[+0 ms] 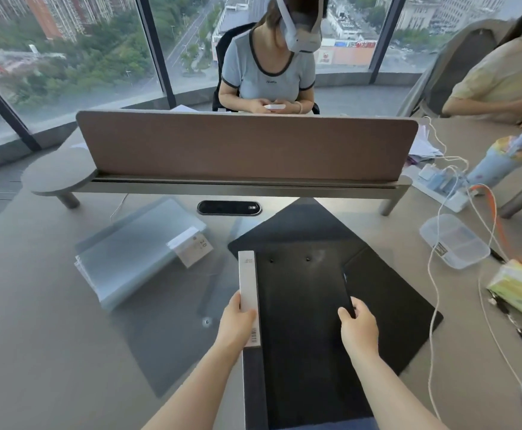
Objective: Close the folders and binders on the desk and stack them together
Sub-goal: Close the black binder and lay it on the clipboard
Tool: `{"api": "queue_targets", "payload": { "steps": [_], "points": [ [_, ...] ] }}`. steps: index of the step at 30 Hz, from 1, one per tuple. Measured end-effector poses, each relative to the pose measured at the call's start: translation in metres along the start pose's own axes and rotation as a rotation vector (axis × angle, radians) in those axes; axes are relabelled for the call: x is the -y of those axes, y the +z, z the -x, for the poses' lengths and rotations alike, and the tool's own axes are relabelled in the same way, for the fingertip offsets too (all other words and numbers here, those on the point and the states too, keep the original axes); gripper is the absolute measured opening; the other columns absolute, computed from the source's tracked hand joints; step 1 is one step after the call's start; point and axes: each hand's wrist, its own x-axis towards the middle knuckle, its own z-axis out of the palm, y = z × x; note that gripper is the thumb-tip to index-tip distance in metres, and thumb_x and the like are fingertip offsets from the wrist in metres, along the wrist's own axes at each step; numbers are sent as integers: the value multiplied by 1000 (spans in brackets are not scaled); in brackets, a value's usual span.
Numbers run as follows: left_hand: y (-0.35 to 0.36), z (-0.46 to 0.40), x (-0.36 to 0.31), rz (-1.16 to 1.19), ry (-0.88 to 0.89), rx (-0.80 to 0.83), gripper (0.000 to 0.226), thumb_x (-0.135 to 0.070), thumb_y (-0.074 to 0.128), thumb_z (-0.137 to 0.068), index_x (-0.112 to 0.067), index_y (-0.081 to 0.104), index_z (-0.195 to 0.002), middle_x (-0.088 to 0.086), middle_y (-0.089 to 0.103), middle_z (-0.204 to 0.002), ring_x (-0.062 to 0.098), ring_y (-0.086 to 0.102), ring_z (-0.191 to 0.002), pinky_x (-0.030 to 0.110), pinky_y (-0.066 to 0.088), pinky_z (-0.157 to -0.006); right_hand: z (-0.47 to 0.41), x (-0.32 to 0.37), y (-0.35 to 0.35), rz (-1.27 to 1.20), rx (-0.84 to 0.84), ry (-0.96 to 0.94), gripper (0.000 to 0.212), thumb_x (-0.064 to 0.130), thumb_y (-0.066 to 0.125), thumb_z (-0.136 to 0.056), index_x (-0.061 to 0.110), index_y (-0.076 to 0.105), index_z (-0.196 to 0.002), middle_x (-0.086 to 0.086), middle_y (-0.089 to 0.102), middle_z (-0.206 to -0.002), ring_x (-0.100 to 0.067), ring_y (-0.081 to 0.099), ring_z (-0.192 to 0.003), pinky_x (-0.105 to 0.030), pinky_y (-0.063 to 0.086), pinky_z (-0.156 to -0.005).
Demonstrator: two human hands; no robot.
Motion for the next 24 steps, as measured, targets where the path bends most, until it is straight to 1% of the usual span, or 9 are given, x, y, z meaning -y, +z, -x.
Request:
{"api": "queue_targets", "payload": {
  "steps": [3, 5, 7, 10, 14, 16, 20, 22, 24],
  "points": [
    [17, 0, 13, -70, -16, 0, 34, -12, 48, -96, -30, 52, -124, -14, 65, -107, 12, 63, -97, 33, 51, -82, -3, -13, -8, 18, 6, 39, 42, 22, 52, -96, 19, 50, -138, -1, 58, -134, -26, 53, -125, -44, 46, -101],
    [26, -1, 17, -102, -25, -15, 27, -12, 49, -97, -32, 50, -115, -18, 62, -103, 8, 61, -93, 33, 48, -82, -9, -23, -9, 33, 10, 53, 40, 21, 52, -96, 18, 53, -135, -4, 59, -131, -26, 56, -120, -43, 48, -99],
    [32, -1, 20, -151, -35, -29, 25, -11, 48, -98, -33, 44, -110, -15, 56, -104, 7, 56, -88, 34, 45, -82, -12, -29, -9, 57, 8, 67, 36, 21, 53, -95, 18, 57, -131, -7, 59, -127, -27, 59, -111, -44, 50, -96],
    [39, -3, 24, -214, -54, -23, 26, -13, 48, -100, -32, 42, -117, -12, 49, -115, 16, 54, -101, 40, 49, -91, -17, -34, -10, 104, -13, 89, 39, 19, 53, -96, 14, 54, -135, -11, 53, -132, -31, 58, -114, -39, 47, -93],
    [41, -7, 26, -231, -46, -42, 32, -8, 44, -98, -30, 49, -121, -7, 61, -118, 12, 60, -91, 35, 52, -81, -22, -36, -7, 173, -38, 105, 46, 21, 54, -96, 12, 49, -140, -13, 47, -140, -33, 55, -121, -42, 47, -96],
    [40, -9, 27, -226, -57, -51, 40, -8, 43, -97, -28, 50, -130, -7, 63, -120, 18, 62, -97, 36, 55, -84, -22, -35, -6, 192, -40, 105, 46, 22, 55, -95, 13, 49, -141, -13, 48, -139, -33, 53, -123, -44, 46, -98],
    [37, -15, 28, -196, -109, -59, 52, -11, 45, -96, -26, 43, -145, -3, 61, -134, 24, 64, -107, 40, 56, -92, -24, -33, -4, 186, -29, 124, 47, 23, 55, -93, 14, 50, -139, -13, 52, -135, -34, 52, -122, -44, 46, -98],
    [35, -16, 27, -148, -130, -57, 49, -9, 45, -96, -25, 46, -142, -2, 62, -132, 24, 64, -105, 38, 58, -84, -25, -33, -3, 167, -27, 132, 44, 24, 56, -90, 15, 56, -133, -11, 58, -127, -33, 56, -114, -43, 50, -94],
    [35, -15, 25, -79, -144, -55, 44, -6, 47, -97, -25, 50, -137, -2, 65, -121, 23, 64, -101, 31, 53, -72, -26, -34, -2, 144, -25, 144, 40, 23, 58, -88, 15, 60, -127, -10, 61, -119, -32, 60, -104, -41, 53, -87]
  ]
}}
